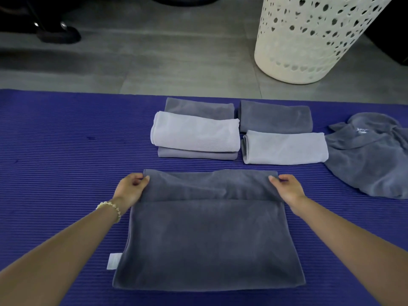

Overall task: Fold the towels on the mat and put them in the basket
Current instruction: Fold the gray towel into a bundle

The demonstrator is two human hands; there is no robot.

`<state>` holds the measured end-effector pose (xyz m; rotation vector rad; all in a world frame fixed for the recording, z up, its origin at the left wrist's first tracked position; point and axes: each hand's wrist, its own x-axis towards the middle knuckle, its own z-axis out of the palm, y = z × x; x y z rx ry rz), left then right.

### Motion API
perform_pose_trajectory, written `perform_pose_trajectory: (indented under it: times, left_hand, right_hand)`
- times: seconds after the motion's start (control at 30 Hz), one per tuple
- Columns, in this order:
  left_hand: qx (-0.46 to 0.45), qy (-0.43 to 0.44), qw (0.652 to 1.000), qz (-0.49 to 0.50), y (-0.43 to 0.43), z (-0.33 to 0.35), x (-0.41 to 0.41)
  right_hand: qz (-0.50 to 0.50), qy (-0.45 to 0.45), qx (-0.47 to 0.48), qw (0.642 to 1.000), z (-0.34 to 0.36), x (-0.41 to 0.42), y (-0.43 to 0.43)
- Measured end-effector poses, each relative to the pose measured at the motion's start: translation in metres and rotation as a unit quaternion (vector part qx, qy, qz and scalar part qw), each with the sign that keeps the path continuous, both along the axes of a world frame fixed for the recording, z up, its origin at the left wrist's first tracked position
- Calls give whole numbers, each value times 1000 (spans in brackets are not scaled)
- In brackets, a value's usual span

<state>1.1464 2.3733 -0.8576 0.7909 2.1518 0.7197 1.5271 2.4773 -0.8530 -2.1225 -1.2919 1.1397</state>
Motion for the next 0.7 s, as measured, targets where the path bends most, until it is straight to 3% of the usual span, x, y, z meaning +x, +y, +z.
perform_pose_trajectory:
  times: [0.17, 0.3, 0.43, 0.5, 0.57, 0.63, 0.7]
  left_hand:
    - [19, -36, 999, 7, 14, -5, 1]
    - [77, -57, 993, 63, 18, -4, -6]
    - [28, -77, 997, 17, 16, -11, -12]
    - [22, -105, 994, 25, 12, -13, -14]
    - [53, -29, 998, 7, 2, -13, -17]
    - [104, 108, 983, -108, -14, -10, -18]
    - [125, 186, 934, -278, -30, -10, -21]
  right_hand:
    - [-34, 67, -33, 997, -5, 0, 15]
    - [-135, 122, -8, 983, -8, 7, 25]
    - [-143, 104, -13, 984, -15, 6, 27]
    - [-99, 42, 27, 994, -13, 4, 24]
    - [-2, -29, 109, 994, -9, 4, 14]
    - [146, -66, 175, 971, -4, 7, -1]
    - [281, -66, 146, 946, -4, 12, -17]
